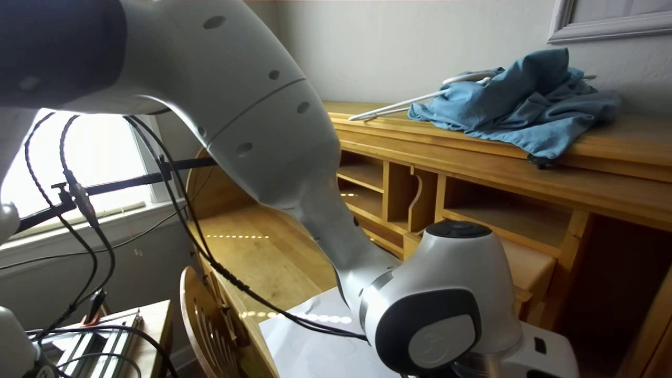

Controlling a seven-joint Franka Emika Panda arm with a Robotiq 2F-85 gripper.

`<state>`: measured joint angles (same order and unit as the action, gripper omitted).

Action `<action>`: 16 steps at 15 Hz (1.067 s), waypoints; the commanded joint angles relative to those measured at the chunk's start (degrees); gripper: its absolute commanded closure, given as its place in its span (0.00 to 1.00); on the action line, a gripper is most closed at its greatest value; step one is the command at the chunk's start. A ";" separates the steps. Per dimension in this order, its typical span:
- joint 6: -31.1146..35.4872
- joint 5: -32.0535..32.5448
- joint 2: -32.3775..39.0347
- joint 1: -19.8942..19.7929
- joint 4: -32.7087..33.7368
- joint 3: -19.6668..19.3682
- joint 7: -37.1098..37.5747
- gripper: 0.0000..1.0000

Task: Put the spoon into the drawer and close it

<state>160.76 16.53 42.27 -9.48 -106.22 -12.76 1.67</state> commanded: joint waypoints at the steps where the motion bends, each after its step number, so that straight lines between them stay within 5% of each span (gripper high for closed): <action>1: -2.42 -3.49 2.88 -1.80 4.19 1.67 -3.31 0.00; 4: -4.21 -5.61 3.41 -3.16 5.48 2.99 -4.50 0.04; 5: -4.70 -6.25 3.64 -3.54 5.95 3.38 -4.87 0.26; 7: -5.78 -7.54 3.65 -4.50 6.48 4.29 -5.47 0.31; 16: -4.95 -10.48 2.68 -6.84 6.52 6.07 -6.85 0.95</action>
<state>156.29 8.43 44.34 -15.34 -100.83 -7.65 -2.82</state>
